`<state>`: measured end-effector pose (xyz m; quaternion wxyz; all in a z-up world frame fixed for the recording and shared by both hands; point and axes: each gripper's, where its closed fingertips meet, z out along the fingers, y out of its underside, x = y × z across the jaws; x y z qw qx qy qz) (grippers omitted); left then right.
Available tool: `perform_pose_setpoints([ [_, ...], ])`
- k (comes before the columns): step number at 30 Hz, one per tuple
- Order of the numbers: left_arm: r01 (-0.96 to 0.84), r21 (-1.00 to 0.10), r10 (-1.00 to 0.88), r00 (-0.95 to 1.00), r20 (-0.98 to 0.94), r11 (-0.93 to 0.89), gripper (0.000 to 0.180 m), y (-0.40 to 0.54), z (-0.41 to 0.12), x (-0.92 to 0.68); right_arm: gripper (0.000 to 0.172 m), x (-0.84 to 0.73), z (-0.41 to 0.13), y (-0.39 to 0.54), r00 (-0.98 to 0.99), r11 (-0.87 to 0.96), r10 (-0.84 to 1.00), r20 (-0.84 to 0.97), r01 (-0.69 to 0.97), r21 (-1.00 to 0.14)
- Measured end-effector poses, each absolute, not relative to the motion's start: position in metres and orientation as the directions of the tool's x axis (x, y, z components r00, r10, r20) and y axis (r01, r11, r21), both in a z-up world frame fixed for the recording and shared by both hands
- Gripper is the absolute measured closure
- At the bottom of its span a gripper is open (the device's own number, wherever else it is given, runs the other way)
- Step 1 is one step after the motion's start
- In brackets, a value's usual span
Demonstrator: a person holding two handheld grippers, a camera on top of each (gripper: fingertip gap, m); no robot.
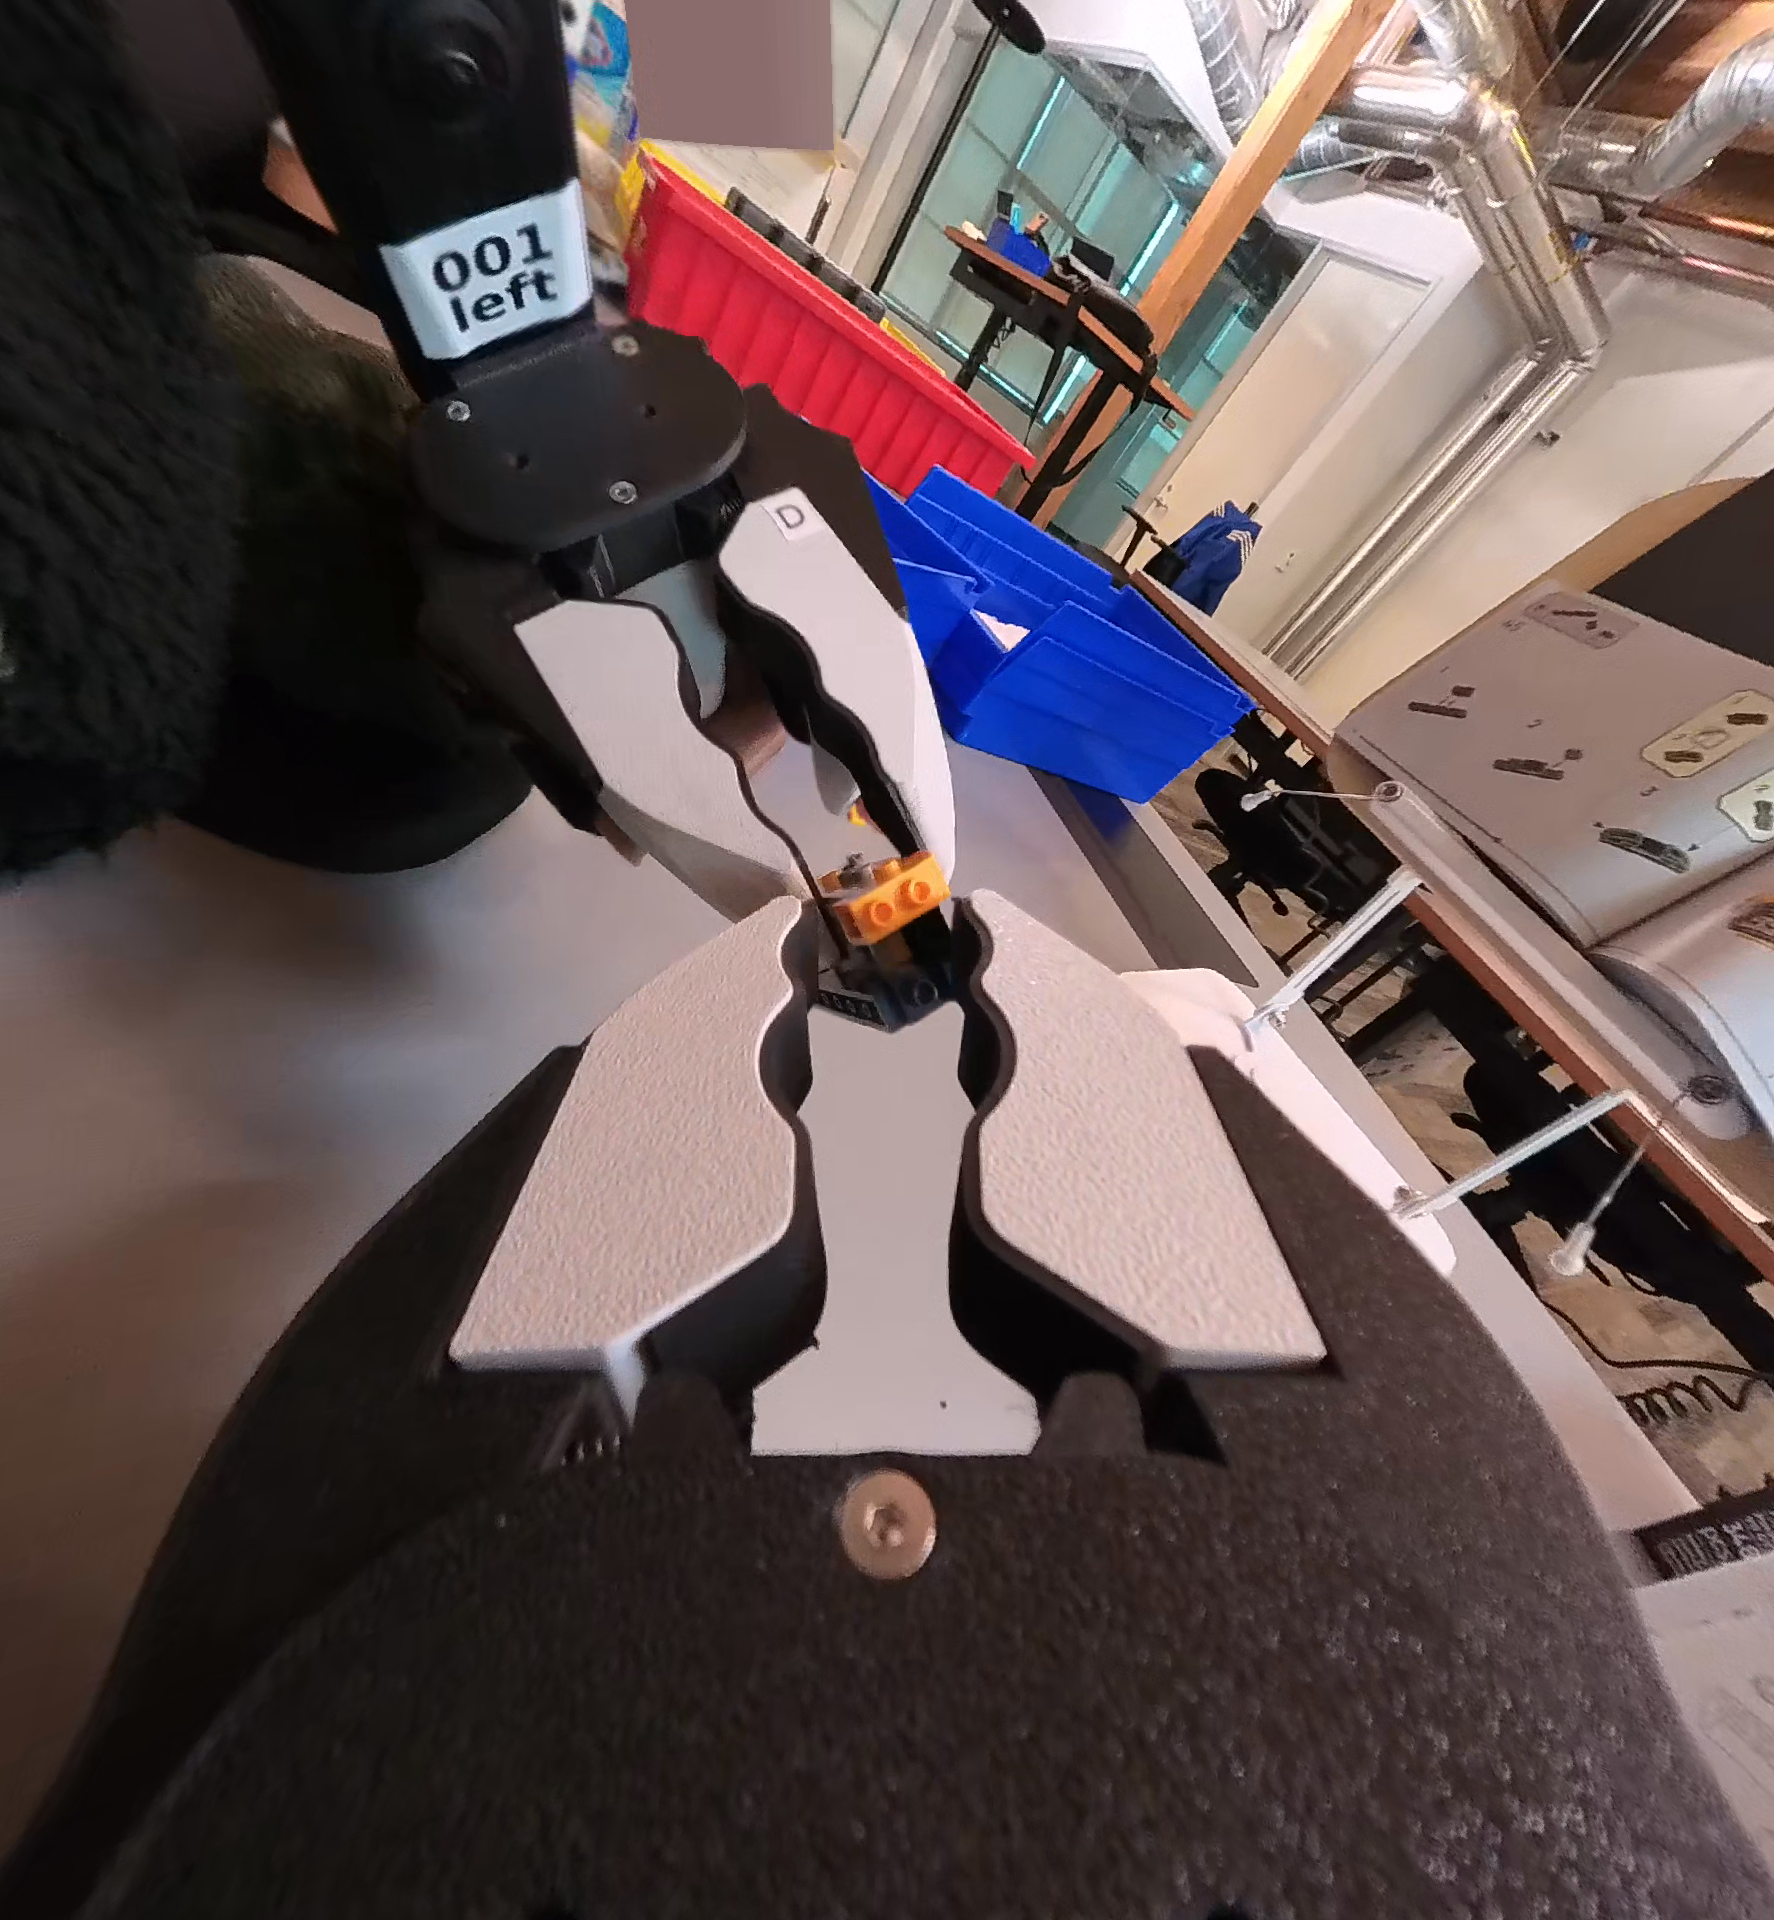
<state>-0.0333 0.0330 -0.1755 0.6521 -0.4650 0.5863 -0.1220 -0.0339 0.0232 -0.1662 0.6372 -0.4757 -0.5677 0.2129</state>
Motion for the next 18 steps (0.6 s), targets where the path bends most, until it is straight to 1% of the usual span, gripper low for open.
perform_pose_setpoints([
  [4,-0.449,-0.694,-0.655,0.270,-0.706,0.563,0.160,0.035,-0.180,-0.034,0.149,-0.035,-0.170,0.025,0.264,0.452,0.811,0.522,0.283,-0.846],
  [10,-0.510,-0.653,-0.626,0.257,-0.737,0.560,0.160,0.038,-0.184,-0.035,0.151,-0.035,-0.177,0.030,0.272,0.440,0.810,0.519,0.302,-0.845],
  [15,-0.544,-0.662,-0.643,0.266,-0.718,0.515,0.160,0.040,-0.186,-0.035,0.152,-0.035,-0.180,0.034,0.274,0.386,0.846,0.457,0.274,-0.881],
  [18,-0.525,-0.703,-0.676,0.289,-0.678,0.480,0.161,0.040,-0.184,-0.036,0.152,-0.035,-0.180,0.036,0.272,0.302,0.894,0.356,0.222,-0.927],
])
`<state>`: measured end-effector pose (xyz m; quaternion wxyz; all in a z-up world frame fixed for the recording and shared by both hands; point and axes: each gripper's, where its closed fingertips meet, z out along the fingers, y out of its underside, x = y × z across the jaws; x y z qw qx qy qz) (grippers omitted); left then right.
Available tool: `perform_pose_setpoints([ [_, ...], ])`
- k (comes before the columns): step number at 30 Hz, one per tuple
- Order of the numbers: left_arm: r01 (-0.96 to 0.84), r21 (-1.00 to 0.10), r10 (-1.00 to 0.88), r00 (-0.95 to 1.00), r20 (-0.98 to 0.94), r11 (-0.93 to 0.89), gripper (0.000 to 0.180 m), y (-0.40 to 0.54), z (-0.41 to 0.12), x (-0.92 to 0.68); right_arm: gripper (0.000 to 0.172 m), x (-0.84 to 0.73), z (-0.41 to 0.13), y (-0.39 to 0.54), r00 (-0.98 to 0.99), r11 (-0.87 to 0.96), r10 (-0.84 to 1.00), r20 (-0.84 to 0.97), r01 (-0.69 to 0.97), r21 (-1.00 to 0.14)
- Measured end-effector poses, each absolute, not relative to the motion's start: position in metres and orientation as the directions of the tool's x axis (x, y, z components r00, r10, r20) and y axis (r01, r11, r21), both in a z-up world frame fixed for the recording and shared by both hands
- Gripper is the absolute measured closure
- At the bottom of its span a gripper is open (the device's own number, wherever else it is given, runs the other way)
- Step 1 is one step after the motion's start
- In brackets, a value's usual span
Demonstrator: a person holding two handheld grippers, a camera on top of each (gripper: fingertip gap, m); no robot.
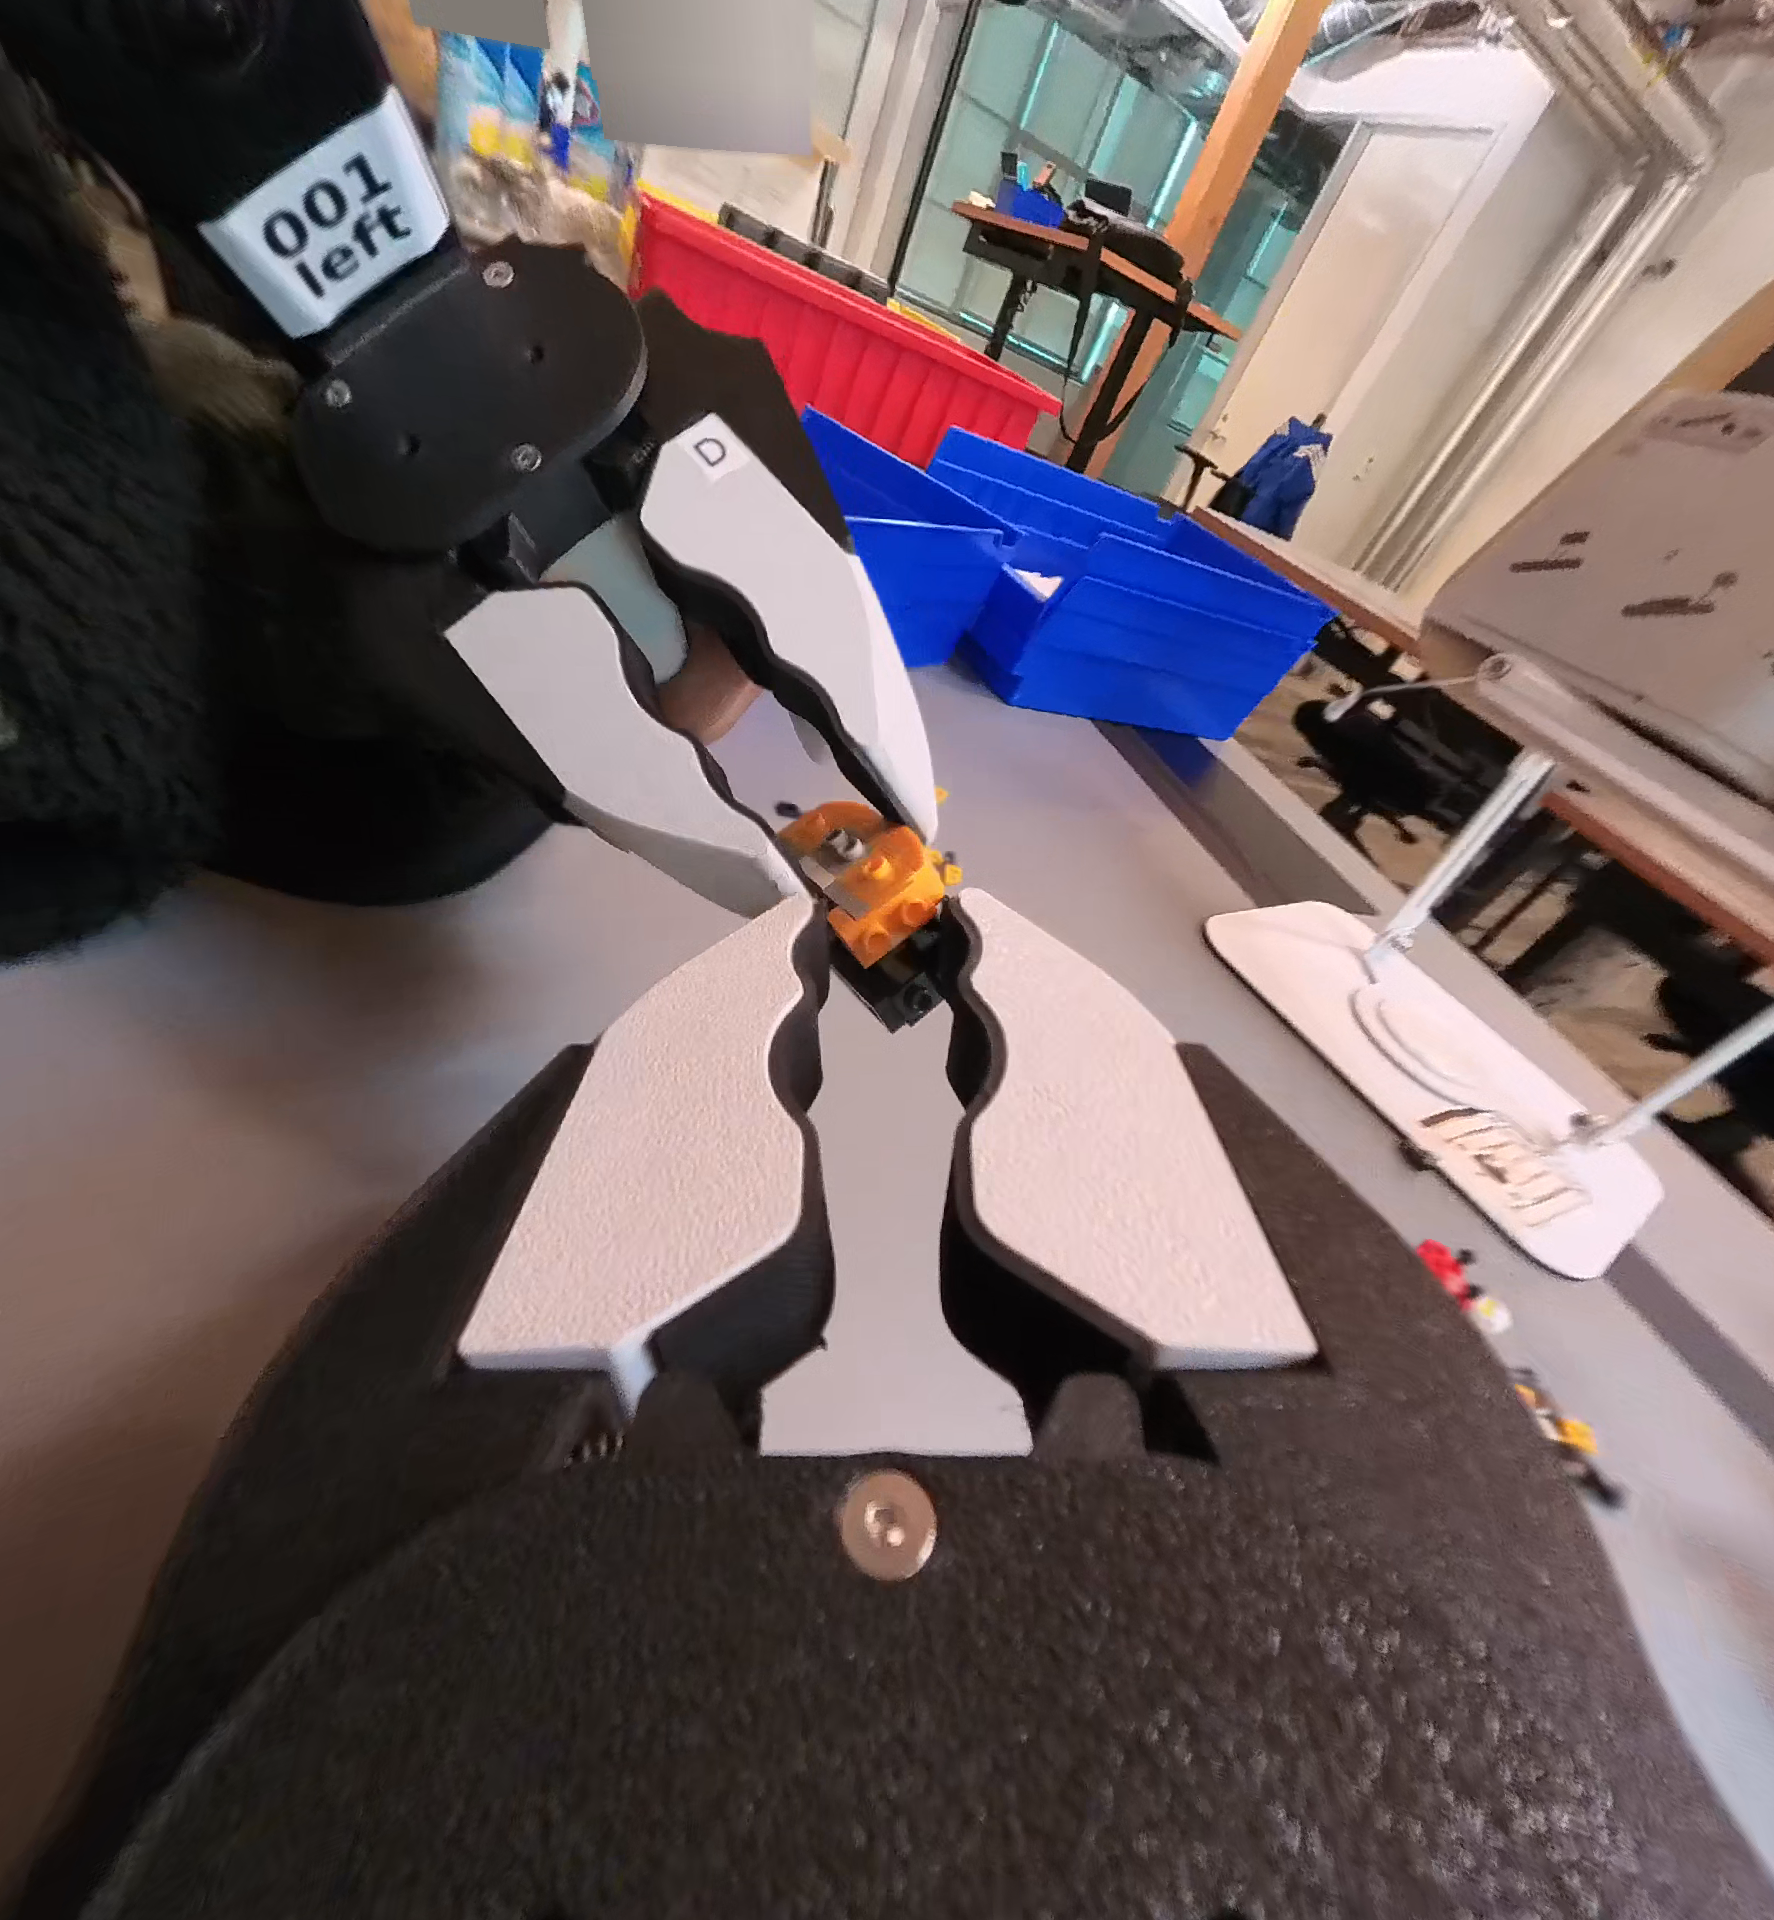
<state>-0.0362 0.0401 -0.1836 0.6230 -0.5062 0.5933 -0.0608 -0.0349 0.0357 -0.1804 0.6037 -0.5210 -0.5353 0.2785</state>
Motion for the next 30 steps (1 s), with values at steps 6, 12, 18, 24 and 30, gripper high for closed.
perform_pose_setpoints([
  [6,-0.495,-0.837,-0.823,0.357,-0.441,0.234,0.160,0.046,-0.191,-0.038,0.153,-0.037,-0.183,0.041,0.299,0.282,0.893,0.336,0.212,-0.936],
  [12,-0.484,-0.875,-0.902,0.378,-0.208,-0.001,0.160,0.047,-0.207,-0.039,0.154,-0.037,-0.195,0.045,0.280,0.433,0.789,0.547,0.379,-0.818],
  [18,-0.401,-0.874,-0.906,0.411,0.098,-0.276,0.160,0.051,-0.220,-0.046,0.155,-0.049,-0.214,0.035,0.158,0.592,0.637,0.754,0.527,-0.610],
  [24,-0.370,-0.834,-0.862,0.456,0.221,-0.410,0.160,0.064,-0.236,-0.059,0.154,-0.036,-0.212,0.051,0.266,0.269,0.881,0.391,0.398,-0.877],
  [30,-0.325,-0.806,-0.838,0.424,0.344,-0.495,0.160,0.063,-0.243,-0.059,0.148,-0.033,-0.264,0.055,0.233,0.019,0.956,0.180,0.561,-0.828],
])
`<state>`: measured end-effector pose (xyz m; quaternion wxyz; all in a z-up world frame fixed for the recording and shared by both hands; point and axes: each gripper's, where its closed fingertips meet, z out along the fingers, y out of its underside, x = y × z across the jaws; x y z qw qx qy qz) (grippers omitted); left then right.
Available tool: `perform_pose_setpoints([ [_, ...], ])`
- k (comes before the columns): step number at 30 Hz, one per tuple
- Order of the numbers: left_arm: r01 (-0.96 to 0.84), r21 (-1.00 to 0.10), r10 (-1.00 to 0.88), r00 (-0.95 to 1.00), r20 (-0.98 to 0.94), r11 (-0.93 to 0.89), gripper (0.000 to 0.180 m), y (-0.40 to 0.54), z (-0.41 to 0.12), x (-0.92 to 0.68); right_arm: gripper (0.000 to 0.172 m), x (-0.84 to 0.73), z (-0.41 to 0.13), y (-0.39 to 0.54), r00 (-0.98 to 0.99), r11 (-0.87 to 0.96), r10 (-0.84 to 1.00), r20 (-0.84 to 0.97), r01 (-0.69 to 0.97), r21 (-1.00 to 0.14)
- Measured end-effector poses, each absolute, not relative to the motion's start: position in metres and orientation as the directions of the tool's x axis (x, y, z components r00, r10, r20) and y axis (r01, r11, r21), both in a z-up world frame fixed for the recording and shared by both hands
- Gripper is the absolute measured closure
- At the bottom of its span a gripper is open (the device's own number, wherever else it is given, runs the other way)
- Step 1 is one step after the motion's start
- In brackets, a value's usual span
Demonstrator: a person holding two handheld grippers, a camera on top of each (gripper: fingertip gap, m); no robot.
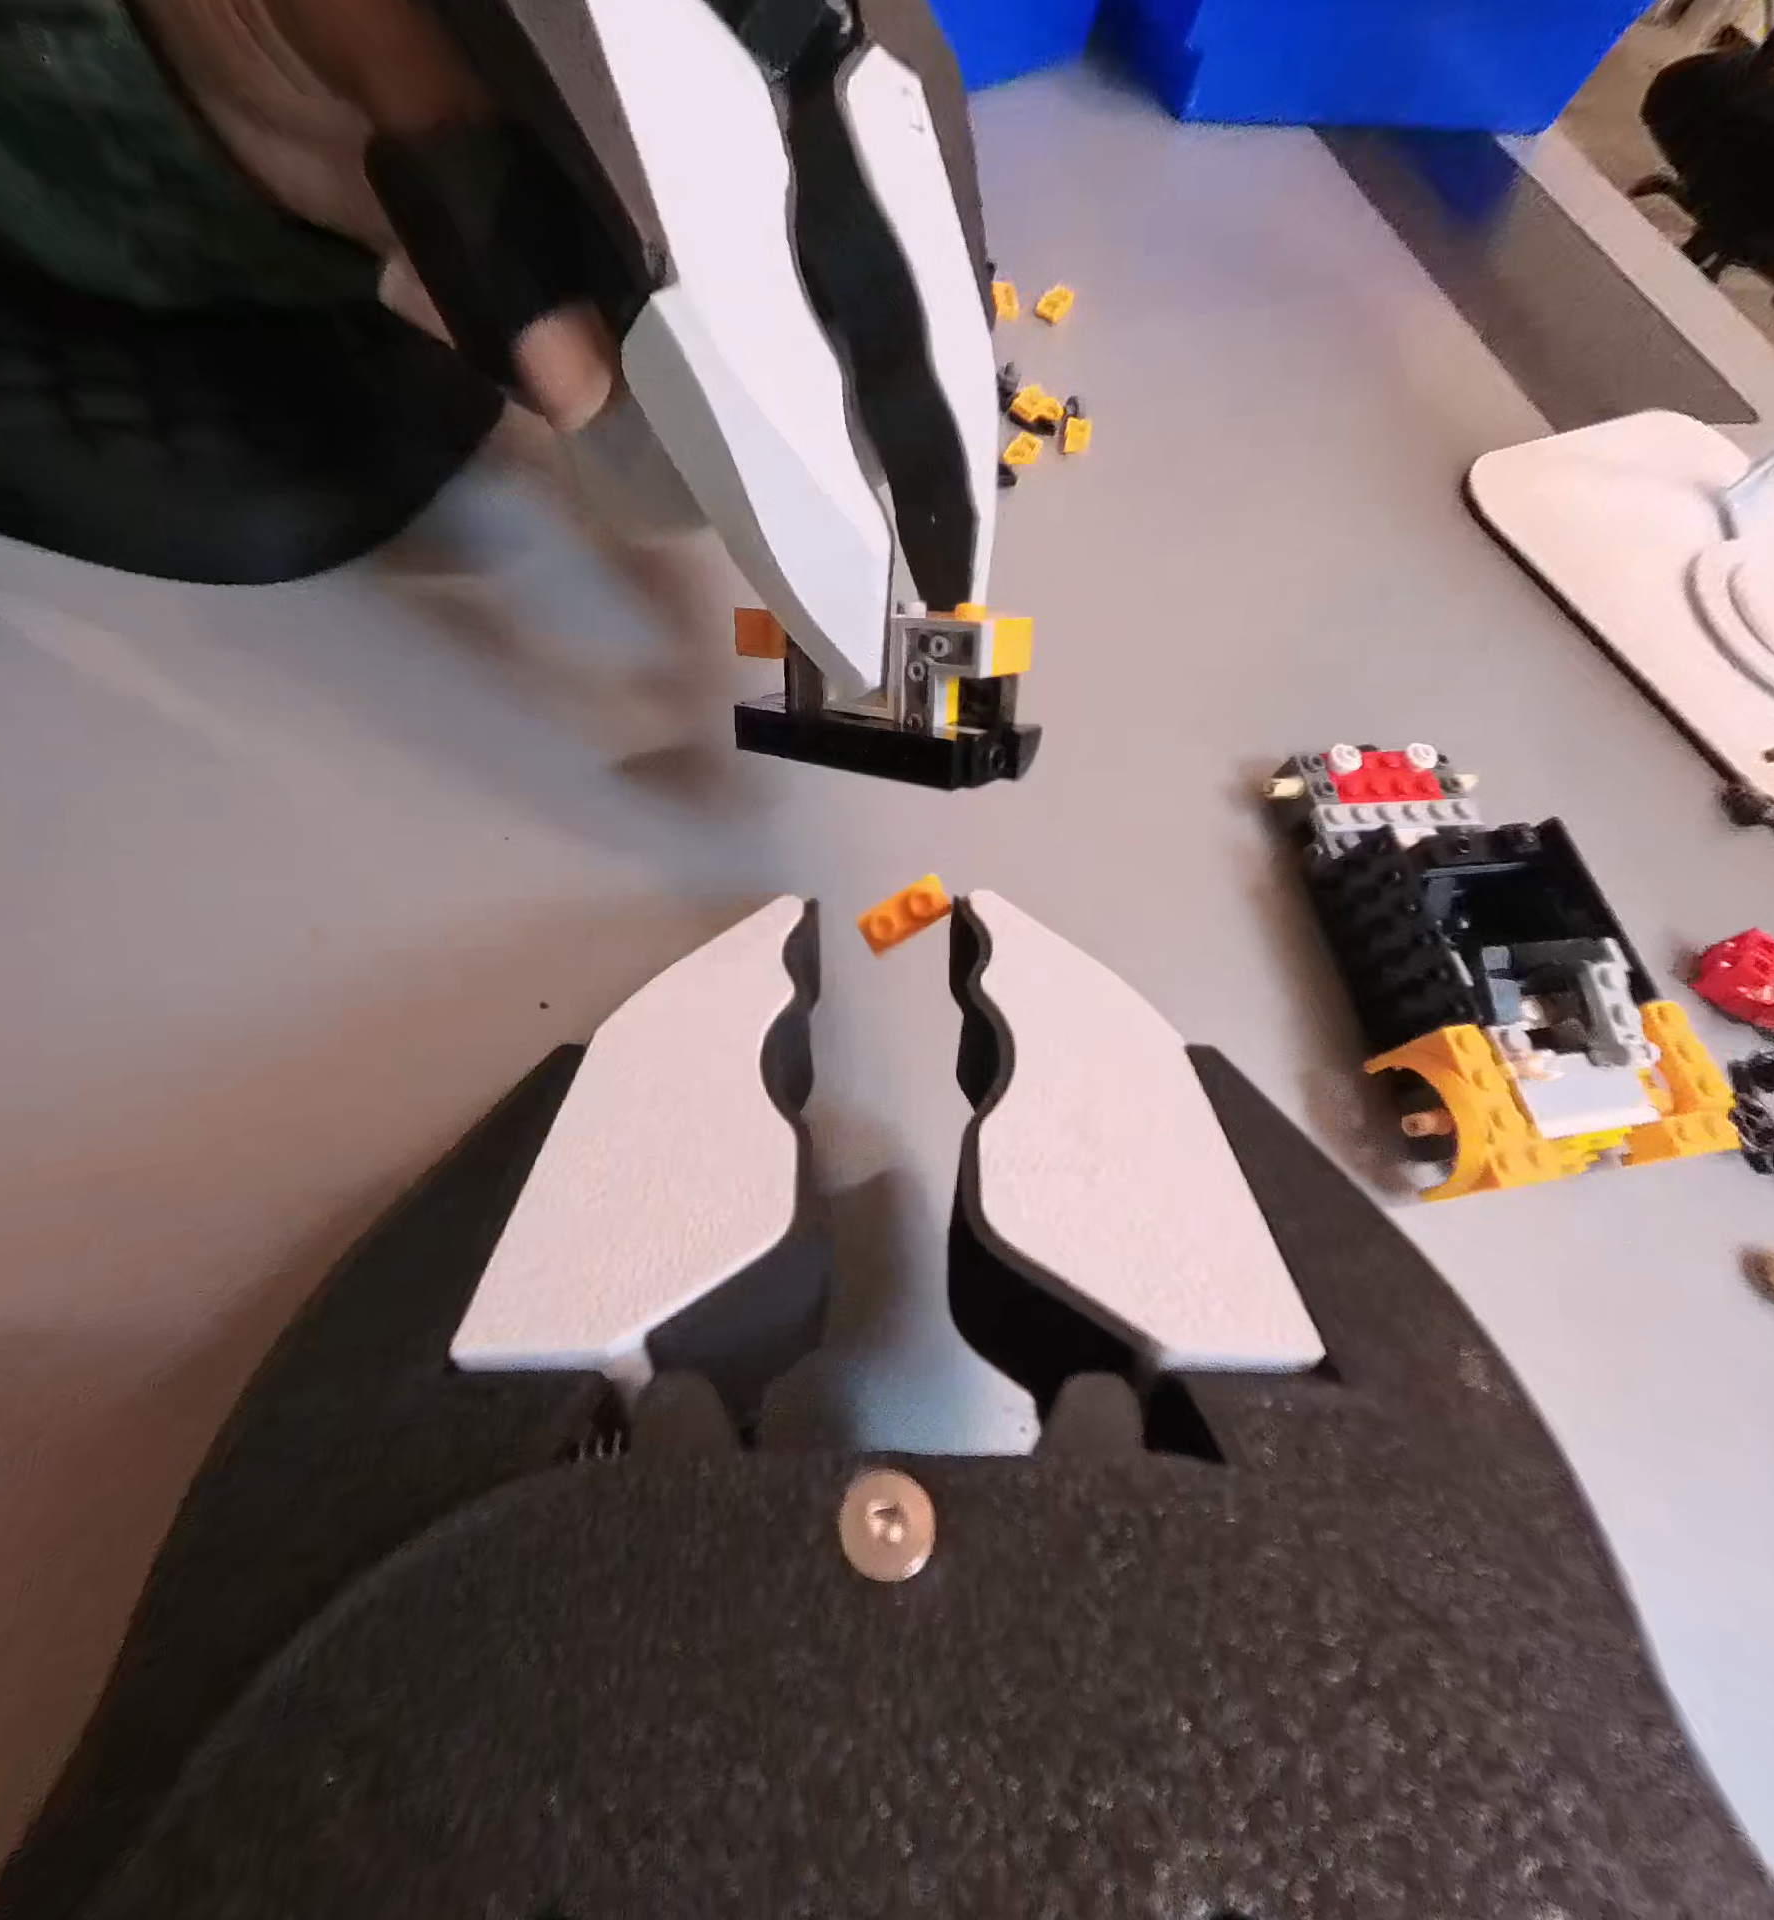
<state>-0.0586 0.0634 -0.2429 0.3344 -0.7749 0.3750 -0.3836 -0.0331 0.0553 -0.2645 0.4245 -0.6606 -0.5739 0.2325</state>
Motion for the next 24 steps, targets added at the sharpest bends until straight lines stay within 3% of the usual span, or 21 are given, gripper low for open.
perform_pose_setpoints([
  [8,-0.342,-0.790,-0.839,0.402,0.366,-0.509,0.160,0.058,-0.252,-0.050,0.136,-0.036,-0.257,0.059,0.271,-0.007,0.949,0.160,0.526,-0.850],
  [12,-0.140,-0.773,-0.748,0.405,0.526,-0.619,0.160,0.071,-0.236,-0.049,0.121,-0.042,-0.246,0.059,0.332,-0.138,0.943,0.018,0.441,-0.887],
  [14,0.009,-0.707,-0.656,0.363,0.661,-0.707,0.160,0.078,-0.227,-0.048,0.105,-0.048,-0.242,0.062,0.386,-0.153,0.922,0.024,0.421,-0.894],
  [16,0.115,-0.605,-0.553,0.299,0.778,-0.788,0.160,0.083,-0.225,-0.048,0.096,-0.049,-0.235,0.071,0.449,-0.075,0.883,0.140,0.427,-0.901],
  [18,0.180,-0.526,-0.475,0.262,0.840,-0.831,0.160,0.088,-0.226,-0.050,0.094,-0.043,-0.221,0.082,0.495,0.092,0.789,0.365,0.491,-0.866],
  [24,0.226,-0.414,-0.374,0.199,0.906,-0.882,0.160,0.089,-0.229,-0.044,0.091,-0.051,-0.233,0.086,0.347,0.318,0.625,0.699,0.704,-0.635],
])
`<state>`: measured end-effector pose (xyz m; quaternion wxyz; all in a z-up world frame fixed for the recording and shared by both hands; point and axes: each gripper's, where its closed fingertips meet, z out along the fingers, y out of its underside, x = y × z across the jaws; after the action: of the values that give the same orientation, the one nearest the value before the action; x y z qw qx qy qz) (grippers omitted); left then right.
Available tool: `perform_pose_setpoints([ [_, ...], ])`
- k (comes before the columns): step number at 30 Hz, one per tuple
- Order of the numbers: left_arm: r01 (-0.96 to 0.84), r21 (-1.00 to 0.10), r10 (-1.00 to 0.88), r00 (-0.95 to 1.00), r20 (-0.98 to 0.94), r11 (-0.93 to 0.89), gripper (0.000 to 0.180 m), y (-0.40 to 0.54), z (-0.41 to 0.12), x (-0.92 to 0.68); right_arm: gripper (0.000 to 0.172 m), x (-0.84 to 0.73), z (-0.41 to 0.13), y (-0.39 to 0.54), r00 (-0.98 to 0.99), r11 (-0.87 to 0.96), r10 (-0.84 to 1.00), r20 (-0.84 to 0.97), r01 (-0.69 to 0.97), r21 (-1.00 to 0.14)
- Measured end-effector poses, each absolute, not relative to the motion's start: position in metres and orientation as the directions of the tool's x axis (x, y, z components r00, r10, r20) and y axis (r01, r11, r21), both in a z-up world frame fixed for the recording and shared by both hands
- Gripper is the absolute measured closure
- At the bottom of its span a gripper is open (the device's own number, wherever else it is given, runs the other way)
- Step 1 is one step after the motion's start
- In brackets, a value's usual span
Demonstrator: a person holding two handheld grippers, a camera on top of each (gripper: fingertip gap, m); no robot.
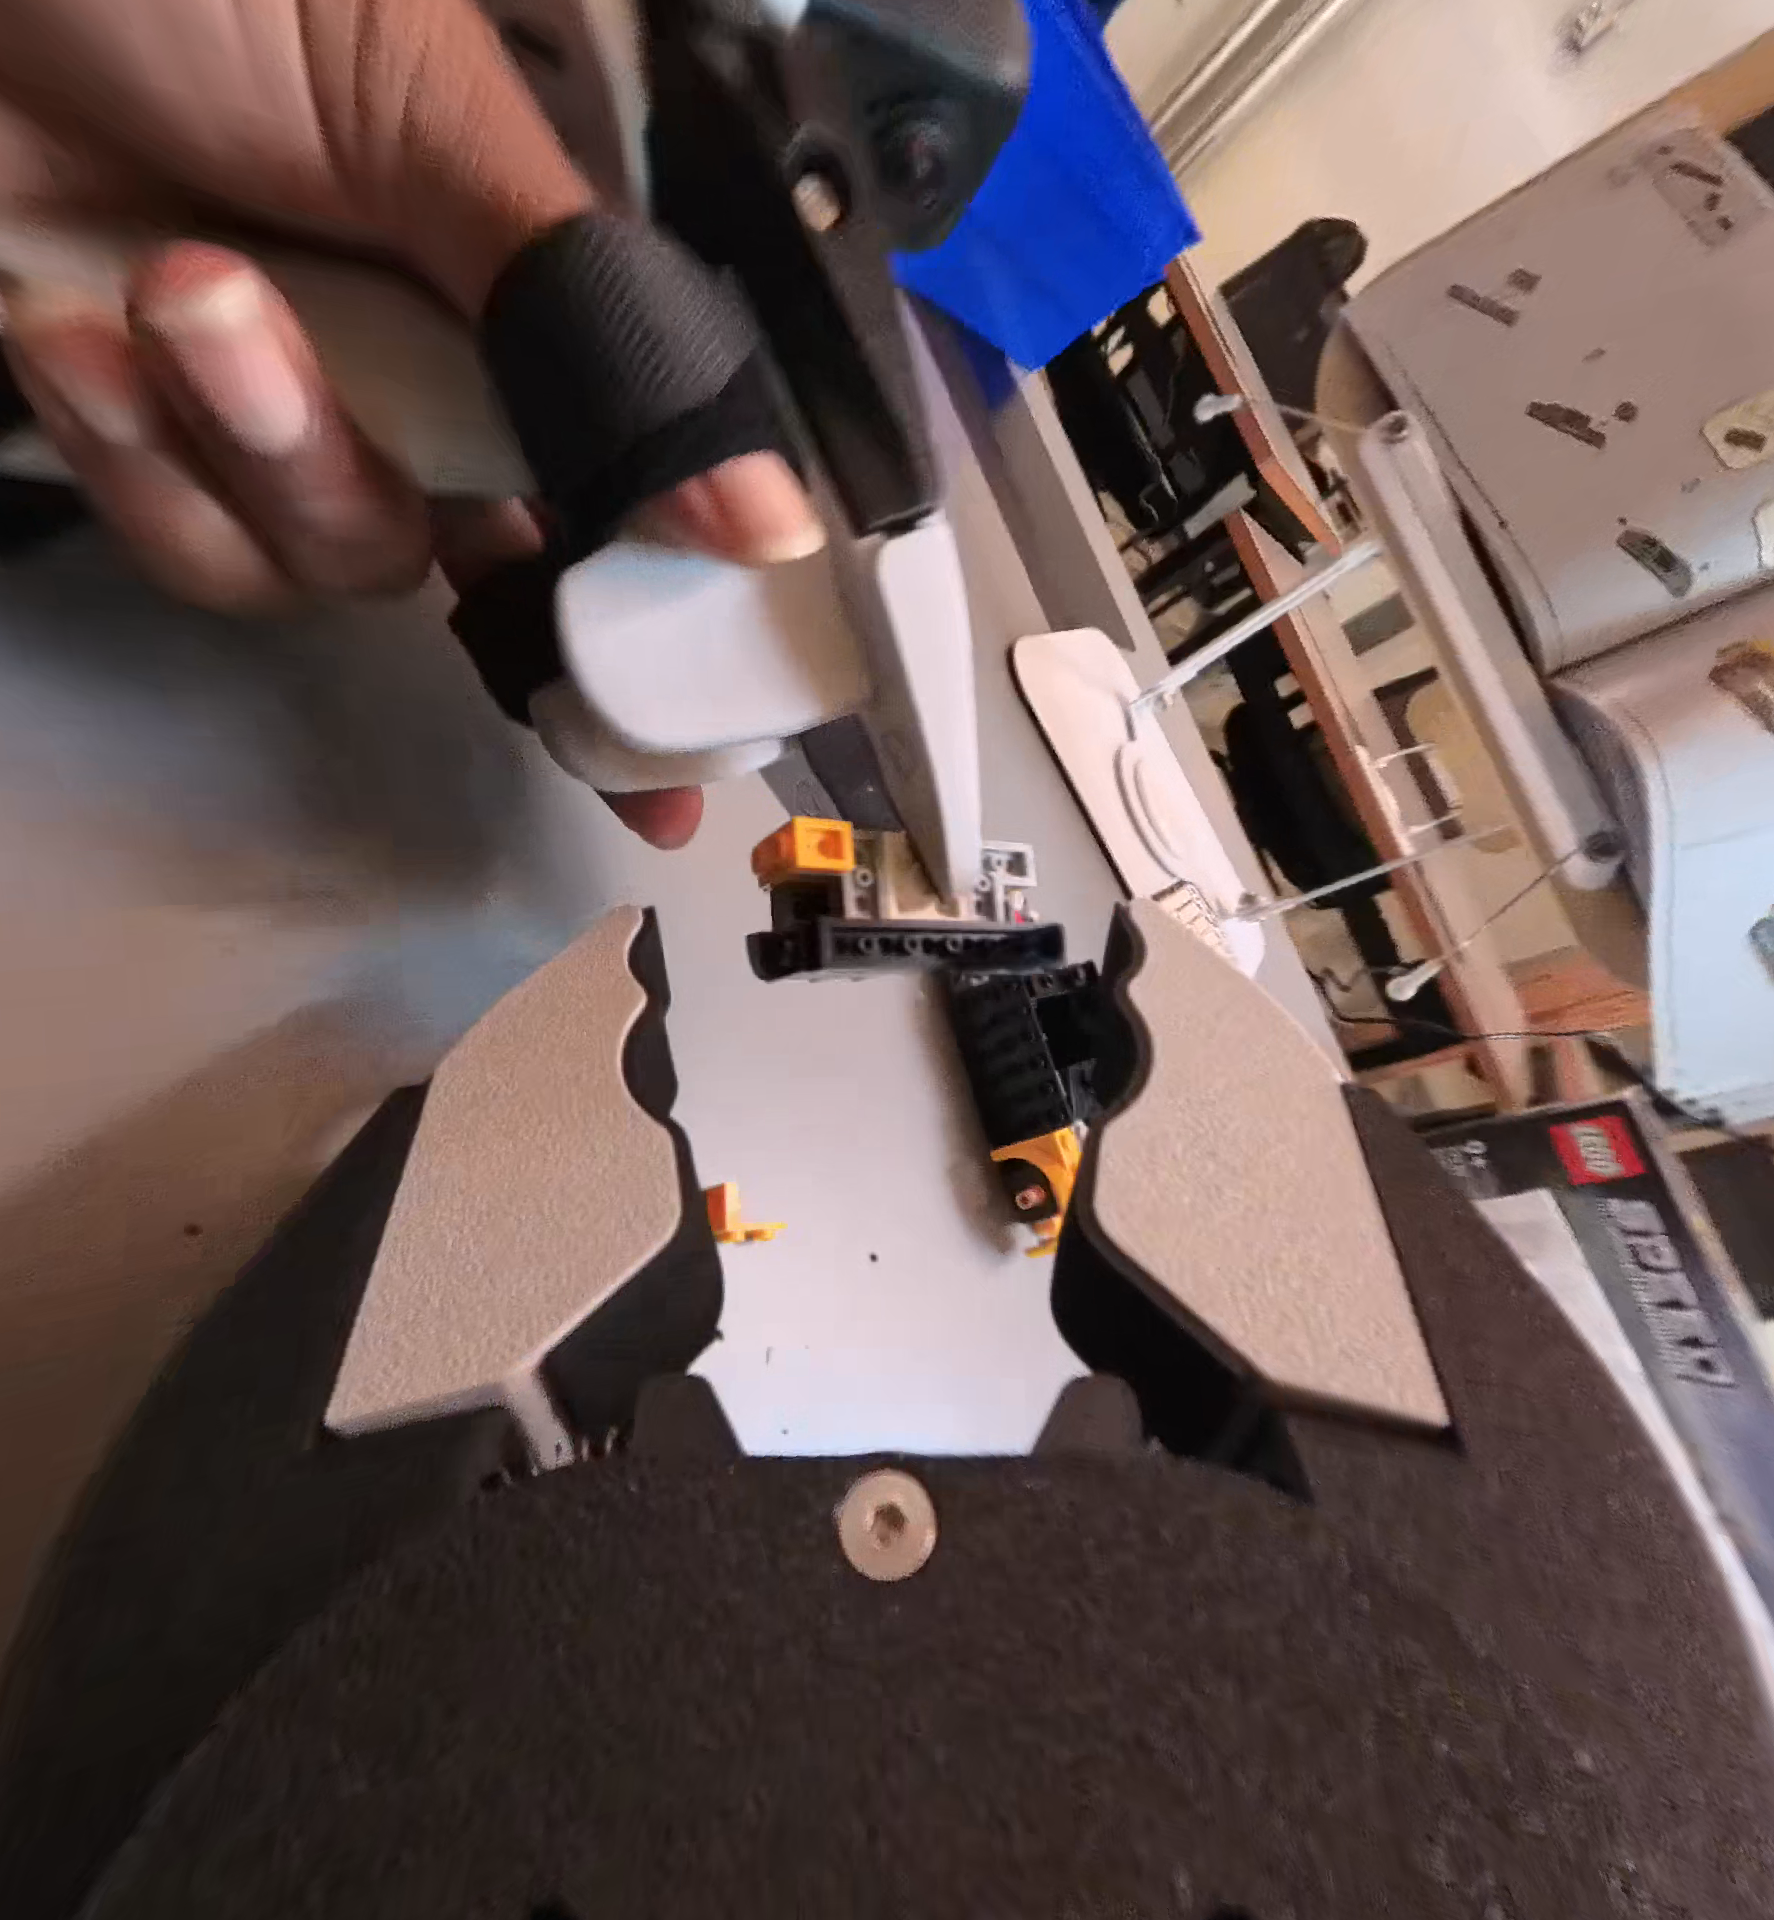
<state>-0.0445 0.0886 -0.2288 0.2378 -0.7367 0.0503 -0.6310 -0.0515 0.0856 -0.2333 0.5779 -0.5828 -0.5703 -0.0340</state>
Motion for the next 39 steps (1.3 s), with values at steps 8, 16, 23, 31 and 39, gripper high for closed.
perform_pose_setpoints([
  [8,0.263,-0.437,-0.439,0.055,0.897,-0.860,0.138,0.084,-0.199,-0.047,0.114,-0.046,-0.221,0.086,0.399,0.265,0.748,0.530,0.553,-0.790],
  [16,0.001,-0.993,-0.983,0.140,0.116,-0.117,0.117,0.039,-0.157,-0.042,0.114,-0.040,-0.170,0.037,-0.157,-0.563,0.820,-0.550,-0.050,-0.825],
  [23,-0.167,-0.983,-0.988,0.116,-0.100,0.080,0.156,0.018,-0.177,-0.025,0.113,-0.048,-0.169,0.007,-0.336,-0.654,0.695,-0.636,0.073,-0.753],
  [31,-0.341,-0.933,-0.970,0.164,-0.179,0.114,0.157,0.029,-0.198,-0.036,0.130,-0.027,-0.179,0.035,-0.025,-0.292,0.955,-0.296,0.113,-0.950],
  [39,-0.400,-0.898,-0.976,0.034,-0.216,0.185,0.158,0.008,-0.214,-0.028,0.152,-0.029,-0.190,0.003,-0.188,-0.223,0.946,-0.264,0.212,-0.951],
])
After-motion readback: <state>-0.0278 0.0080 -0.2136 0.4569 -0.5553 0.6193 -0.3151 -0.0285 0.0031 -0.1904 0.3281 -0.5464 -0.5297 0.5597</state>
